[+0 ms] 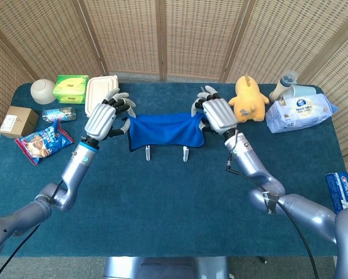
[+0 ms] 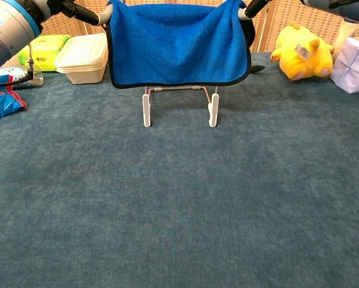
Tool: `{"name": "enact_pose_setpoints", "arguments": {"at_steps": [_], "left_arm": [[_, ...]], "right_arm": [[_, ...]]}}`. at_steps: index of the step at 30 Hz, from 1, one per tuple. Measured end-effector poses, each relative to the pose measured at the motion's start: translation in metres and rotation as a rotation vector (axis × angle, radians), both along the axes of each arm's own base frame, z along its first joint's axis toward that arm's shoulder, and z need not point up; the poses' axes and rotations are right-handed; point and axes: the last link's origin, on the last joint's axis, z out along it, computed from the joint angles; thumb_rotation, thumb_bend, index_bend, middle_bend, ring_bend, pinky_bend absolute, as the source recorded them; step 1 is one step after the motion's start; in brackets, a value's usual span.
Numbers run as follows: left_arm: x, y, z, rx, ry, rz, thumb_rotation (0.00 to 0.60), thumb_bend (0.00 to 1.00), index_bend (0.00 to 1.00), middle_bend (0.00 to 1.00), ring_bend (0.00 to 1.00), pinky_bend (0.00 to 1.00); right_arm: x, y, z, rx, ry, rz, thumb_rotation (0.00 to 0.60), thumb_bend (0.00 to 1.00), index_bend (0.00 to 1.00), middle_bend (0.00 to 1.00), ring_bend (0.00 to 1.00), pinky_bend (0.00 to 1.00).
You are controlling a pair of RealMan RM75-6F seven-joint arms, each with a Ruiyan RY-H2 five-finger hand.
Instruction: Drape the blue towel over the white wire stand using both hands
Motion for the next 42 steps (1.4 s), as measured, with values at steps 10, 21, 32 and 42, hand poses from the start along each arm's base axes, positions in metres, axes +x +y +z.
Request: {"name": "enact_pose_setpoints", "arguments": {"at_steps": [10, 21, 32, 42], "left_arm": [[0.000, 0.000, -0.002, -0.003, 0.001, -0.001, 0.600, 0.61, 0.77, 0.38, 0.21, 0.08], [0.000, 0.000, -0.004, -0.009, 0.008, 0.000, 0.600, 0.61, 0.61, 0.34, 0.19, 0.07], [-0.008, -0.001, -0.005, -0.033, 0.048, 0.018, 0.600, 0.57, 0.28, 0.12, 0.00, 0.00], [-0.018, -0.002, -0.001, -0.055, 0.150, 0.058, 0.600, 0.49, 0.13, 0.01, 0.00, 0.00]], "right_arm": [[-0.002, -0.001, 0.002, -0.004, -0.002, -0.005, 0.600, 0.46, 0.94, 0.44, 0.21, 0.08], [-0.004, -0.001, 0.001, -0.004, 0.009, -0.008, 0.600, 0.46, 0.80, 0.39, 0.19, 0.08], [-0.010, -0.002, 0.001, 0.009, 0.079, -0.015, 0.600, 0.33, 0.43, 0.21, 0.01, 0.01], [-0.020, -0.002, 0.003, 0.010, 0.251, 0.006, 0.600, 0.29, 0.27, 0.14, 0.00, 0.00]]}}
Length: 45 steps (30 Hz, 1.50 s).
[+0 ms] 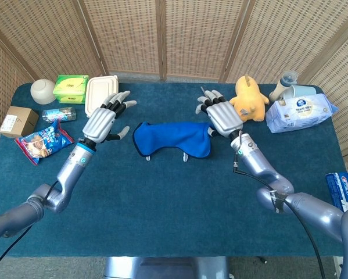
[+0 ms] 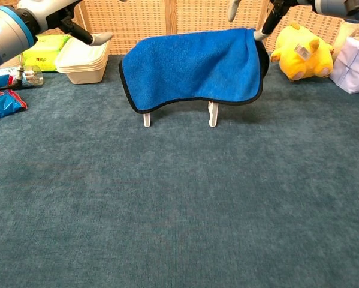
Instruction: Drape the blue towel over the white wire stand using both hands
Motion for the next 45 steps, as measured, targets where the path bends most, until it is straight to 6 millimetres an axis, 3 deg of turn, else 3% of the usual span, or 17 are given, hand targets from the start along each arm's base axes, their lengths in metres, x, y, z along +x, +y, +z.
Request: {"name": "enact_pose_setpoints", "arguments": {"at_steps": [14, 22, 30, 40, 45], "left_arm": [[-0.010, -0.006, 0.016, 0.030, -0.006, 0.021, 0.600, 0.47, 0.09, 0.00, 0.00, 0.00], [-0.018, -0.018, 0.031, 0.037, 0.001, 0.036, 0.600, 0.46, 0.09, 0.01, 0.00, 0.00], [-0.029, -0.049, 0.054, 0.037, -0.031, 0.088, 0.600, 0.46, 0.11, 0.03, 0.00, 0.00], [-0.057, -0.103, 0.087, 0.076, -0.053, 0.197, 0.600, 0.46, 0.15, 0.03, 0.00, 0.00], [-0.077, -0.135, 0.101, 0.089, -0.047, 0.271, 0.600, 0.46, 0.17, 0.05, 0.00, 0.00]], "right_arm": [[-0.005, 0.007, 0.001, -0.031, 0.217, 0.114, 0.600, 0.20, 0.11, 0.09, 0.00, 0.00], [-0.017, 0.013, 0.011, -0.066, 0.301, 0.151, 0.600, 0.20, 0.09, 0.09, 0.00, 0.00], [-0.037, 0.032, 0.032, -0.097, 0.286, 0.125, 0.600, 0.21, 0.09, 0.09, 0.00, 0.00], [-0.058, 0.063, 0.055, -0.148, 0.175, 0.066, 0.600, 0.34, 0.11, 0.09, 0.00, 0.00], [-0.064, 0.078, 0.062, -0.176, 0.087, 0.036, 0.600, 0.40, 0.13, 0.10, 0.03, 0.08]]}}
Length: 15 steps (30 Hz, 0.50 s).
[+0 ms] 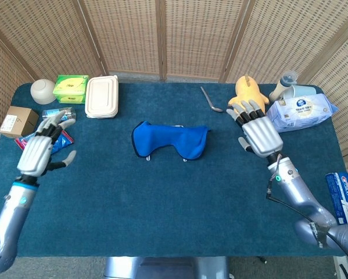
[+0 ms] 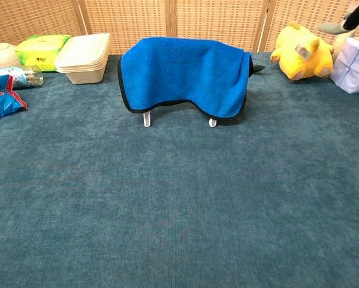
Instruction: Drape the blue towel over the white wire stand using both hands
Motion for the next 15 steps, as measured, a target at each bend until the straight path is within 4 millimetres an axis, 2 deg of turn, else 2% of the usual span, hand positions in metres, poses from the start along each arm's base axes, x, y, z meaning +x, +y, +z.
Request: {"name": "enact_pose_setpoints", "arguments": {"at_steps": [2, 8, 15], "left_arm": [[-0.010, -0.015, 0.007, 0.014, 0.010, 0.035, 0.600, 0.46, 0.17, 0.05, 0.00, 0.00], [-0.036, -0.063, 0.025, 0.057, 0.082, 0.112, 0.600, 0.46, 0.18, 0.06, 0.00, 0.00], [-0.048, -0.108, 0.034, 0.068, 0.138, 0.177, 0.600, 0.46, 0.19, 0.07, 0.00, 0.00]], "right_arm": [[-0.004, 0.008, 0.003, -0.015, -0.038, -0.012, 0.600, 0.41, 0.12, 0.10, 0.06, 0.14], [-0.018, 0.034, 0.007, -0.044, -0.144, -0.066, 0.600, 0.44, 0.13, 0.13, 0.14, 0.24], [-0.034, 0.067, 0.008, -0.060, -0.222, -0.132, 0.600, 0.45, 0.15, 0.14, 0.16, 0.27]]}}
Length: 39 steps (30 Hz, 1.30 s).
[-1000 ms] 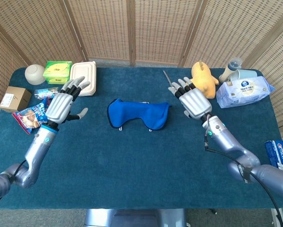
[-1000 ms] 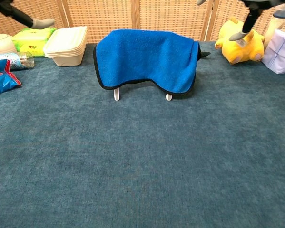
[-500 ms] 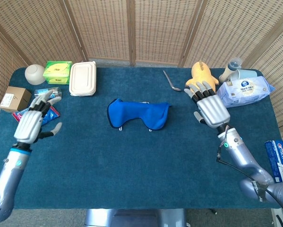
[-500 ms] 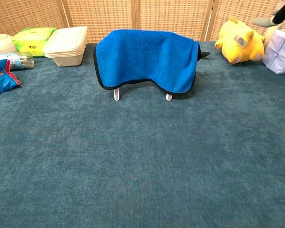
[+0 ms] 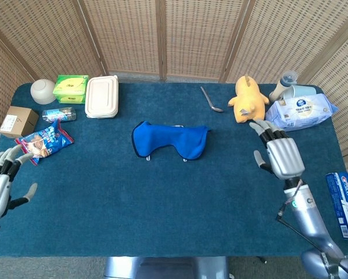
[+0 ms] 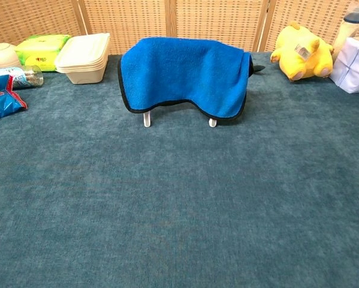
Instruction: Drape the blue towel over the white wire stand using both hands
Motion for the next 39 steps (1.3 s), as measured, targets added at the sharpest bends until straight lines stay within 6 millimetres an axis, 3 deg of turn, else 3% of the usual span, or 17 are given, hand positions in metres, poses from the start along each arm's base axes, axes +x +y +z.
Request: {"name": "enact_pose_setpoints", "arguments": {"at_steps": [7, 10, 21, 32, 39], "left_arm": [[-0.005, -0.045, -0.003, 0.006, 0.085, 0.073, 0.600, 0.46, 0.20, 0.07, 0.00, 0.00], [-0.003, -0.055, -0.006, -0.010, 0.089, 0.085, 0.600, 0.46, 0.20, 0.07, 0.00, 0.00], [0.002, -0.068, -0.015, -0.039, 0.146, 0.106, 0.600, 0.46, 0.24, 0.08, 0.00, 0.00], [0.008, -0.073, -0.025, -0.040, 0.132, 0.118, 0.600, 0.46, 0.26, 0.14, 0.01, 0.00], [0.016, -0.071, -0.022, -0.011, 0.120, 0.101, 0.600, 0.46, 0.26, 0.14, 0.01, 0.00]], "right_arm": [[-0.022, 0.035, 0.008, -0.015, -0.026, -0.086, 0.600, 0.45, 0.16, 0.14, 0.16, 0.27], [-0.031, 0.044, 0.011, -0.022, -0.007, -0.116, 0.600, 0.45, 0.16, 0.14, 0.16, 0.27], [-0.058, 0.074, 0.017, -0.051, 0.037, -0.248, 0.600, 0.44, 0.17, 0.14, 0.16, 0.26], [-0.084, 0.110, 0.025, -0.113, 0.059, -0.376, 0.600, 0.43, 0.18, 0.15, 0.12, 0.18], [-0.090, 0.118, 0.026, -0.127, 0.040, -0.390, 0.600, 0.43, 0.18, 0.15, 0.11, 0.13]]}}
